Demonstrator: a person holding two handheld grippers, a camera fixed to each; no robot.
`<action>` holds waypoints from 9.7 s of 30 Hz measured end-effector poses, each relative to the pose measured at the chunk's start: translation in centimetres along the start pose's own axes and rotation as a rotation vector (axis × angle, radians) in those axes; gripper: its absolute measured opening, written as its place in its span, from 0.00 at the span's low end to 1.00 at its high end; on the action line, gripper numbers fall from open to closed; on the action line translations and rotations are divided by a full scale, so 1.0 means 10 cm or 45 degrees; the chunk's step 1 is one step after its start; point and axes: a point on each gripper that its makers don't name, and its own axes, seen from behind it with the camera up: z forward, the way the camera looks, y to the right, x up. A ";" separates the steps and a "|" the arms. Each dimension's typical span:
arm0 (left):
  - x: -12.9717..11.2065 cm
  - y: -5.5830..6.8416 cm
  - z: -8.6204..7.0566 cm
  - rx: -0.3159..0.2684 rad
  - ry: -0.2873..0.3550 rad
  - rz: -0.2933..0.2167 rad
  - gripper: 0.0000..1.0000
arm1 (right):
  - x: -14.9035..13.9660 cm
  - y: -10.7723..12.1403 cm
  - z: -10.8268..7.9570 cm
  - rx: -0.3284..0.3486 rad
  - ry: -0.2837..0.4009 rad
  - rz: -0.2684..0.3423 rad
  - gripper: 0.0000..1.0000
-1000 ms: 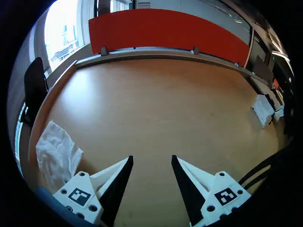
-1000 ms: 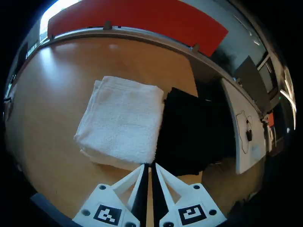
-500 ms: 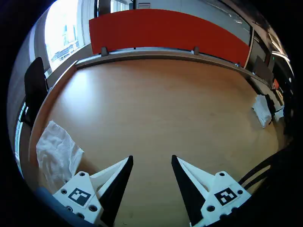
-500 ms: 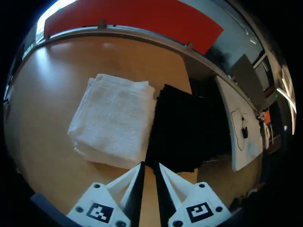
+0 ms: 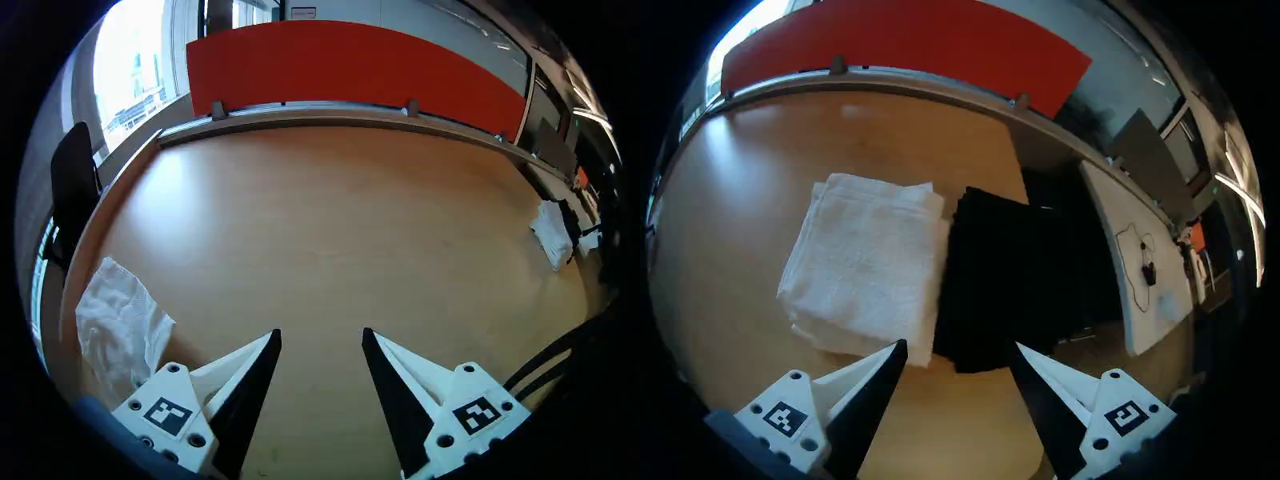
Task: Fold towel
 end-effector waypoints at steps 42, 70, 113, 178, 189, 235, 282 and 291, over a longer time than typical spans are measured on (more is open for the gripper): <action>0.13 -0.01 -0.07 0.018 0.048 -0.013 0.74 | 0.32 -0.36 -0.16 0.026 0.192 0.370 0.94; 0.77 -0.16 -0.17 0.112 0.272 -0.073 0.74 | 1.06 -0.47 -0.64 -0.038 0.714 0.490 0.94; 1.72 -0.31 -0.61 0.148 0.705 -0.095 0.74 | 2.08 -1.08 -1.71 0.106 1.200 0.404 0.94; 1.90 -0.29 -0.65 0.140 0.947 0.019 0.74 | 2.66 -2.46 -2.36 0.206 1.236 0.397 0.94; 1.66 -0.21 -0.46 0.155 0.991 0.077 0.74 | 2.49 -2.56 -2.31 0.204 1.229 0.414 0.94; 0.86 -0.51 0.09 0.181 1.110 -0.032 0.74 | 2.21 -2.82 -1.90 0.150 1.280 0.348 0.94; 0.84 -0.52 0.12 0.185 1.102 -0.033 1.00 | 1.84 -2.62 -1.12 0.180 1.361 0.418 0.94; 0.84 -0.52 0.12 0.185 1.102 -0.033 1.00 | 1.68 -2.68 -0.83 0.192 1.359 0.426 0.94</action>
